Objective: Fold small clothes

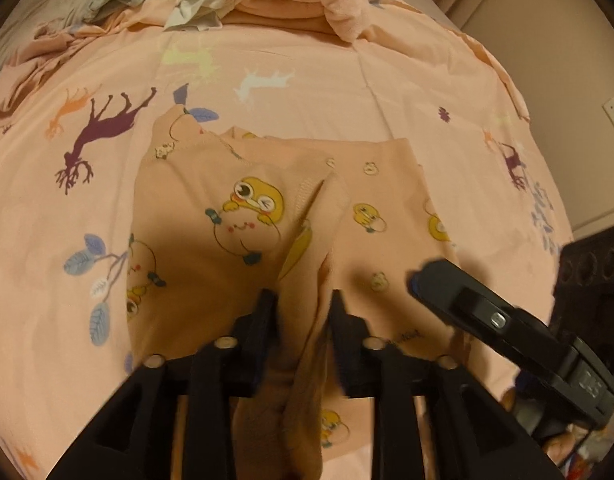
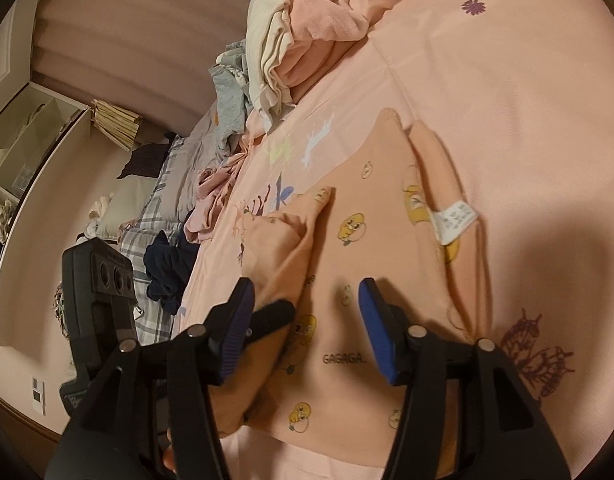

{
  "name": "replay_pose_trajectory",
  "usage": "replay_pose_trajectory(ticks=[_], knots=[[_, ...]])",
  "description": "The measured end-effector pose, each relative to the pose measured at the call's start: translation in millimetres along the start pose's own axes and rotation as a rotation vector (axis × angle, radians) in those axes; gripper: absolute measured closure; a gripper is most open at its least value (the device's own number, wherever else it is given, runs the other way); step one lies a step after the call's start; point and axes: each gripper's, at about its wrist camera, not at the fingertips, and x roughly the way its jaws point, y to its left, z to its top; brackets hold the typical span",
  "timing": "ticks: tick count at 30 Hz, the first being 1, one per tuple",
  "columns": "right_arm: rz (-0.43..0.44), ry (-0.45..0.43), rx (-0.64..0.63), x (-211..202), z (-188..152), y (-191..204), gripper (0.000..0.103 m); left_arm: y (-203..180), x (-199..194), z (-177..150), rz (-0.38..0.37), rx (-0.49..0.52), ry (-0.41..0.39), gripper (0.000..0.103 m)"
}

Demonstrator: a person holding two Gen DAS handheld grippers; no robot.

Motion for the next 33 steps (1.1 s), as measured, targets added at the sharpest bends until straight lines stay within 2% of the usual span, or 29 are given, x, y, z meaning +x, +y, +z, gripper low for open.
replay_pose_trajectory(ticks=[1,5,7,8,13,18,21,26,27,31,33], knots=[[-0.001,0.004,0.002,2,1,1,0.045,0,-3,-1,-0.013,-0.004,-0.006,0.063],[-0.009,0.015,0.004,7,6,3,0.042,5,-19,-6,-0.048,-0.02,-0.032,0.061],[-0.01,0.021,0.008,10,7,4,0.041,11,-26,-9,-0.065,-0.041,-0.039,0.04],[-0.011,0.029,0.003,12,8,6,0.04,16,-29,-10,-0.07,-0.057,-0.046,0.036],[-0.052,0.074,-0.034,26,14,15,0.039,45,-47,-19,-0.073,-0.127,-0.088,0.035],[-0.087,0.116,-0.068,44,17,23,0.039,79,-57,-31,-0.079,-0.194,-0.11,0.025],[-0.114,0.138,-0.088,56,18,26,0.039,92,-59,-37,-0.083,-0.22,-0.124,0.024],[-0.142,0.17,-0.141,79,23,33,0.04,110,-58,-46,-0.14,-0.263,-0.124,0.023],[-0.147,0.173,-0.15,84,24,34,0.042,112,-57,-48,-0.15,-0.268,-0.124,0.023],[-0.193,0.168,-0.19,90,27,37,0.077,119,-55,-52,-0.154,-0.277,-0.126,0.023],[-0.19,0.162,-0.2,87,29,36,0.09,123,-54,-53,-0.175,-0.287,-0.125,0.023]])
